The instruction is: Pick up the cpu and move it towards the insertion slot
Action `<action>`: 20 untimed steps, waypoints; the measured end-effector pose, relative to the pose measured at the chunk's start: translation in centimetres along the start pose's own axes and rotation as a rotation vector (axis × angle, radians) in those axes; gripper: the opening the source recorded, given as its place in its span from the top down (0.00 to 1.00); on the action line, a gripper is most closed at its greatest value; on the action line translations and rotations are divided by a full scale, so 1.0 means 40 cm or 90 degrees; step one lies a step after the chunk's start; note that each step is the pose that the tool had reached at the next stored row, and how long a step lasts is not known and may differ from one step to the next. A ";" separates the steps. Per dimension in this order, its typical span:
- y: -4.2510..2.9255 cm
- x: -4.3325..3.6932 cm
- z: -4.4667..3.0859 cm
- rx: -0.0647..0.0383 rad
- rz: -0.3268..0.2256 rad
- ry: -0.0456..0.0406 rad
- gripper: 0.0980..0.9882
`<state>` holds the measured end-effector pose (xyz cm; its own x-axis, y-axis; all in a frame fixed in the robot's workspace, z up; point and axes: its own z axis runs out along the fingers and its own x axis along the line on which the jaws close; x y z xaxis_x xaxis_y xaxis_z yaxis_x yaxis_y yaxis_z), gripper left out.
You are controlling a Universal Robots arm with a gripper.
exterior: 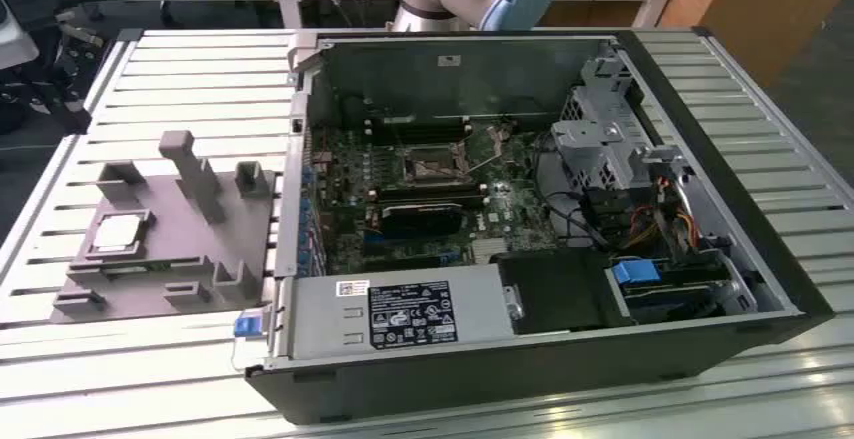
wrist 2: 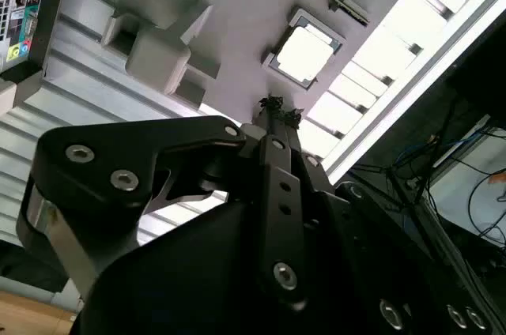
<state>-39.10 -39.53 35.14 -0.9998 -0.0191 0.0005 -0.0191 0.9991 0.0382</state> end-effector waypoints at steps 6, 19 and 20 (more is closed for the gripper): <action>0.000 0.000 0.000 0.000 0.000 0.0001 1.00; -0.001 0.005 0.029 0.000 0.000 -0.0049 1.00; -0.001 0.006 0.032 0.000 0.000 -0.0052 1.00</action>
<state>-39.32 -39.52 33.85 -0.9998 -0.0190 -0.0077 -0.0193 0.9991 0.0382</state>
